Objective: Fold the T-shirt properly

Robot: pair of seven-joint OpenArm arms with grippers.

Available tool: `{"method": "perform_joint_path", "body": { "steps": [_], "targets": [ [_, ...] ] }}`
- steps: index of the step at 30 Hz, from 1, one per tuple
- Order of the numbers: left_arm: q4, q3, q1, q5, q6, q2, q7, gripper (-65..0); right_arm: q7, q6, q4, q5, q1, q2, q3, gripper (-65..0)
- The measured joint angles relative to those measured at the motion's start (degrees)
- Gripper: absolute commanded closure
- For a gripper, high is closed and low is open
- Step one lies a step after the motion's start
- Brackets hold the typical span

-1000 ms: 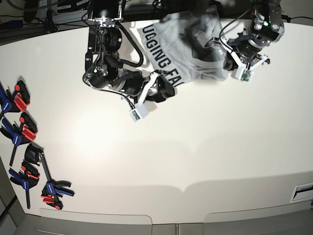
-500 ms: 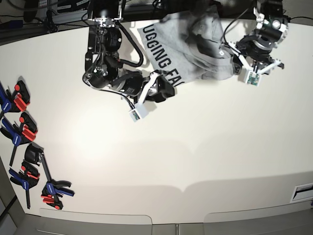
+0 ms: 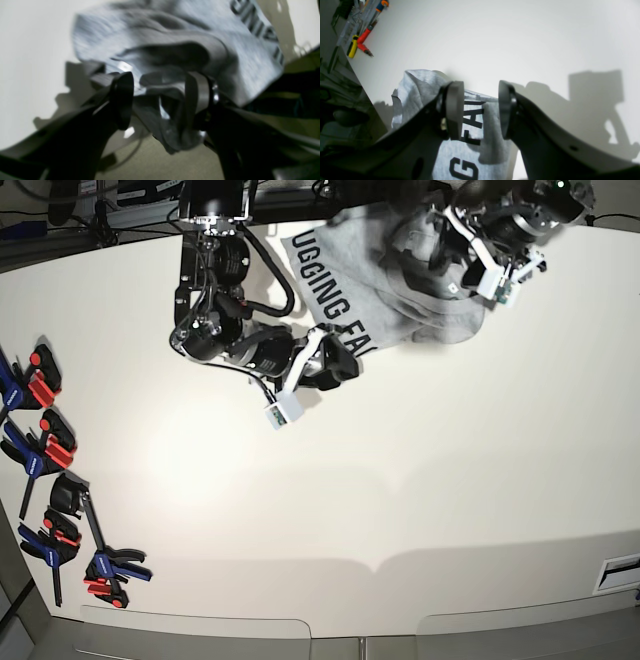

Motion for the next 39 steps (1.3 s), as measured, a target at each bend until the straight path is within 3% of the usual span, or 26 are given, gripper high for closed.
{"method": "perform_joint_path", "body": {
  "steps": [4, 13, 26, 39],
  "targets": [
    [0.0, 0.0, 1.8, 0.0, 0.0, 0.0, 0.9, -33.3, 0.0, 0.0, 0.0, 0.0, 0.0, 0.0, 0.0, -21.2],
    [0.0, 0.0, 5.9, -6.3, -0.6, 0.0, 2.2, -33.3, 0.2, 0.0, 0.0, 0.1, 0.0, 0.0, 0.0, -21.2],
    [0.0, 0.0, 9.2, -9.9, -2.0, 0.0, 2.9, -33.1, 0.2, 0.0, 0.0, 0.1, 0.0, 0.0, 0.0, -21.2],
    [-2.2, 2.8, 9.2, -6.8, -2.2, 0.0, 1.8, -32.0, 0.2, 0.0, 0.0, 0.1, 0.0, 0.0, 0.0, -21.2]
  ]
}}
